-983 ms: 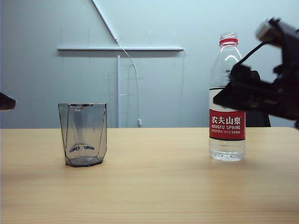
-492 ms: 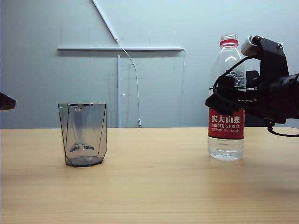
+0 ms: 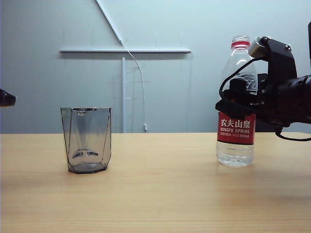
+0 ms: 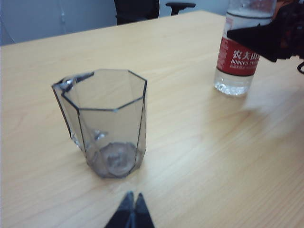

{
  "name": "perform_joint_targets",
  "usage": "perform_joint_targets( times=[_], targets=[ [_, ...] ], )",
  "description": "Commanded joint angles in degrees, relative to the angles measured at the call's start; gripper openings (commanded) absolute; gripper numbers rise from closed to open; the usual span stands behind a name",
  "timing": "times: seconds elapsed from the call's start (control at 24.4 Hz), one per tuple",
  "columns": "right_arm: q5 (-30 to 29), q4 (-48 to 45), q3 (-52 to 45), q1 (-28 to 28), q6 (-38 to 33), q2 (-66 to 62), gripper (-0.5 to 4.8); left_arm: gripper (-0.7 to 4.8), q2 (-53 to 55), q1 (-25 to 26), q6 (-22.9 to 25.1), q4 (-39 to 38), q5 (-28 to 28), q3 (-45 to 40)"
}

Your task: Pick up the mineral water bottle on the table and pour water into the mug until it's half full.

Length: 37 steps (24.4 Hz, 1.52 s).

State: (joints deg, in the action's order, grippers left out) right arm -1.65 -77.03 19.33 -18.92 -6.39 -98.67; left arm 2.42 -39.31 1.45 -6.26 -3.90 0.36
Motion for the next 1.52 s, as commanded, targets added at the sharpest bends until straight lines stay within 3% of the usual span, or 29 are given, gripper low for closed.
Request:
perform_joint_targets(
  times=[0.04, 0.25, 0.49, 0.66, 0.78, 1.15, 1.52],
  targets=[
    [0.04, -0.81, 0.15, 0.02, -0.24, 0.26, 3.22, -0.02, -1.11, 0.11, -0.17, 0.55, 0.07, 0.15],
    [0.04, -2.4, 0.17, 0.02, -0.17, 0.33, 2.9, -0.02, -1.16, 0.94, -0.17, 0.55, 0.09, 0.15],
    [0.02, -2.99, 0.22, 0.0, 0.46, 0.33, 2.51, -0.02, -1.16, 5.66, -0.17, 0.55, 0.07, 0.15],
    [-4.33, -2.58, 0.35, -0.46, 4.81, 2.62, 2.51, -0.02, -1.16, 8.52, -0.17, 0.55, 0.09, 0.15],
    [-5.84, 3.15, 2.23, -2.1, 10.21, 5.9, 2.51, -0.02, -1.16, 10.25, -0.17, 0.55, 0.09, 0.15],
    [-5.95, 37.38, 19.56, -9.62, 34.36, 10.67, 2.51, -0.02, -1.36, 14.8, -0.17, 0.52, 0.07, 0.15],
    [-4.33, 45.29, 27.45, -12.57, 47.95, 9.55, 2.5, -0.02, -2.1, 14.67, -0.17, 0.68, 0.07, 0.15]
  ],
)
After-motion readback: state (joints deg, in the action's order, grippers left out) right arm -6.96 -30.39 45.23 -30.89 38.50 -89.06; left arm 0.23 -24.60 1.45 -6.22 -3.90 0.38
